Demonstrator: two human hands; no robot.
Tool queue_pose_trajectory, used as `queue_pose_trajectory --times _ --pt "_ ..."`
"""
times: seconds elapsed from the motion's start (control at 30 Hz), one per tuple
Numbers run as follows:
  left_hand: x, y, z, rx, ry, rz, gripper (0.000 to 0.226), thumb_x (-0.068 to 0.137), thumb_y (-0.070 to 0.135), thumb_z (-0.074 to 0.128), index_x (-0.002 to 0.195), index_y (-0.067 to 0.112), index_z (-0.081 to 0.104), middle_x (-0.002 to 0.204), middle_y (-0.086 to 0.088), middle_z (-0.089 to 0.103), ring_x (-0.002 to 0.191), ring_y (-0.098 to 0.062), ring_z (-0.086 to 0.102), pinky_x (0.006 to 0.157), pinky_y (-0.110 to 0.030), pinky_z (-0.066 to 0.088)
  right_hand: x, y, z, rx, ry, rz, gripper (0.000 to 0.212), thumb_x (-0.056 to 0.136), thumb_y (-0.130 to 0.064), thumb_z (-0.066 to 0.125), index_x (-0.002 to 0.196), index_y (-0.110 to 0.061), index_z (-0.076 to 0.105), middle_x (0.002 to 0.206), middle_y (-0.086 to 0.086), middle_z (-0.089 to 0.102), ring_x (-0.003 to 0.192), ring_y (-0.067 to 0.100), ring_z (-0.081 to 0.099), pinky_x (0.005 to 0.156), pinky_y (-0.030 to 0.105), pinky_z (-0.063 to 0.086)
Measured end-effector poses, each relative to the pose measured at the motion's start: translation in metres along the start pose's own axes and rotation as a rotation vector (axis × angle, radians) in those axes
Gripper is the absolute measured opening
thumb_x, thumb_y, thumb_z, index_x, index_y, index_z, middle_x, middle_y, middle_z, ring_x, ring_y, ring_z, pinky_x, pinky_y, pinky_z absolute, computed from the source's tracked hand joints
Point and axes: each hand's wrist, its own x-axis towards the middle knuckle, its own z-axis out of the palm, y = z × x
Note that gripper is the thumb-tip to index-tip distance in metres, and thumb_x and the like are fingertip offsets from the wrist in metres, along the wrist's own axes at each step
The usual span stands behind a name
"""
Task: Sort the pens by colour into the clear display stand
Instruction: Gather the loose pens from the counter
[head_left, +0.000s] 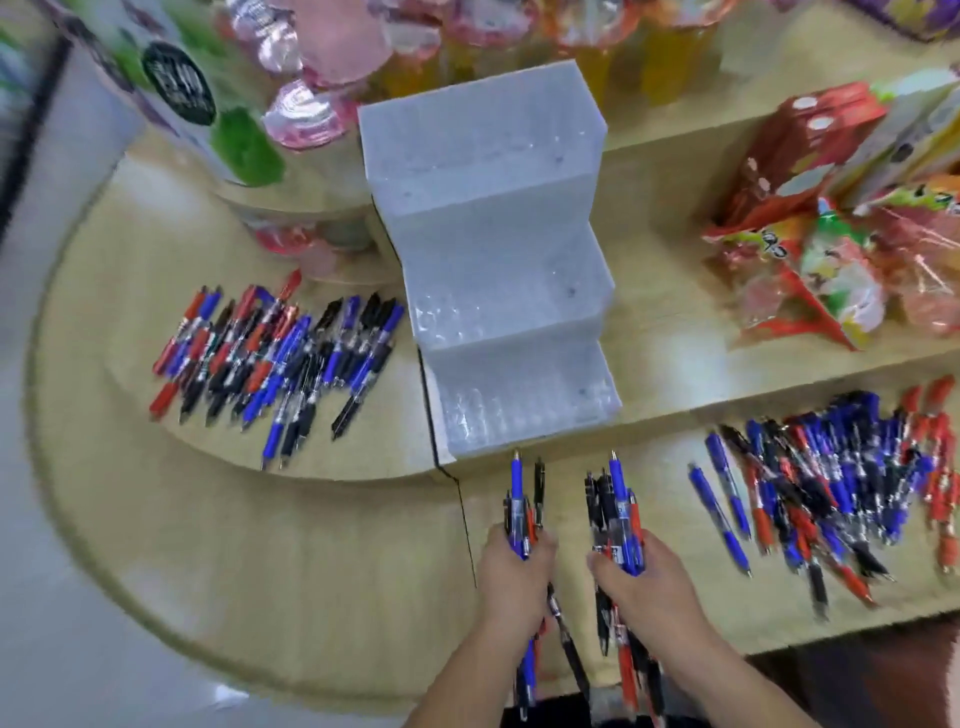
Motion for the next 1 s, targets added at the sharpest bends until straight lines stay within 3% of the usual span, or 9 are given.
queue_pose_trajectory --times 0.2,0.3,0.33,0.43,0.57,0.67,0.8,0.87,1.0 --pt "0.050 -0.030 0.039 0.089 0.232 0.024 0.013 0.090 0.031 0.064 0.089 0.032 0.051 0.082 0.008 0.063 0.073 -0.007 0.061 0.060 -0.018 0.043 0.080 0.028 0.047 -0.193 0.019 -0.033 0.015 0.081 -0.043 0.067 0.086 -0.033 0.057 0.076 -0.011 0.067 0.072 0.009 0.063 0.068 0.033 0.053" --pt "0.066 -0.041 0.054 0.198 0.412 0.050 0.034 0.085 0.036 0.067 0.114 0.024 0.053 0.109 0.005 0.054 0.097 -0.017 0.058 0.079 -0.031 0.050 0.093 0.038 0.061 -0.219 0.094 -0.235 0.007 0.086 -0.038 0.062 0.090 -0.034 0.058 0.076 -0.011 0.062 0.071 0.009 0.059 0.062 0.037 0.052" --pt "0.071 -0.044 0.057 0.239 0.469 0.061 0.049 0.082 0.037 0.068 0.124 0.020 0.050 0.117 0.002 0.050 0.105 -0.019 0.054 0.088 -0.034 0.049 0.097 0.041 0.063 -0.210 0.097 -0.297 0.011 0.087 -0.036 0.061 0.098 -0.033 0.059 0.080 -0.011 0.061 0.075 0.011 0.059 0.065 0.037 0.051" --pt "0.079 -0.045 0.059 0.289 0.538 0.052 0.080 0.076 0.039 0.069 0.143 0.012 0.035 0.141 -0.009 0.040 0.127 -0.028 0.044 0.104 -0.045 0.043 0.113 0.053 0.062 -0.274 0.092 -0.356 0.055 0.086 -0.033 0.060 0.137 -0.020 0.045 0.120 -0.002 0.055 0.112 0.017 0.051 0.097 0.036 0.043" --pt "0.072 -0.050 0.061 0.290 0.491 0.118 0.090 0.077 0.032 0.073 0.151 0.015 0.025 0.154 -0.007 0.027 0.141 -0.026 0.030 0.115 -0.044 0.032 0.121 0.057 0.048 -0.402 -0.039 -0.464 0.064 0.086 -0.025 0.058 0.146 -0.021 0.037 0.140 -0.003 0.045 0.130 0.015 0.042 0.108 0.038 0.036" --pt "0.063 -0.051 0.057 0.329 0.467 0.165 0.083 0.082 0.032 0.071 0.150 0.021 0.025 0.157 -0.003 0.021 0.140 -0.021 0.033 0.104 -0.030 0.038 0.123 0.054 0.036 -0.510 -0.053 -0.513 0.060 0.085 -0.025 0.057 0.143 -0.027 0.042 0.142 -0.008 0.045 0.130 0.014 0.041 0.112 0.035 0.032" --pt "0.059 -0.057 0.046 0.549 0.449 0.249 0.059 0.086 0.036 0.066 0.139 0.025 0.042 0.150 -0.003 0.033 0.116 -0.021 0.057 0.074 -0.031 0.055 0.126 0.049 0.024 -0.486 -0.058 -0.483 0.046 0.089 -0.024 0.060 0.134 -0.028 0.052 0.139 -0.009 0.045 0.128 0.014 0.039 0.107 0.024 0.026" --pt "0.063 -0.059 0.039 0.661 0.445 0.271 0.044 0.086 0.036 0.067 0.127 0.024 0.056 0.147 -0.008 0.040 0.104 -0.022 0.062 0.068 -0.032 0.056 0.129 0.044 0.021 -0.522 -0.025 -0.512 0.041 0.088 -0.024 0.061 0.129 -0.028 0.056 0.133 -0.008 0.049 0.123 0.014 0.042 0.104 0.024 0.030" --pt "0.071 -0.056 0.032 0.673 0.435 0.216 0.020 0.084 0.028 0.070 0.102 0.021 0.065 0.140 -0.007 0.047 0.095 -0.024 0.064 0.061 -0.034 0.053 0.131 0.040 0.024 -0.704 -0.023 -0.807 0.034 0.079 -0.011 0.070 0.112 -0.020 0.066 0.112 0.000 0.059 0.100 0.020 0.052 0.085 0.030 0.047"
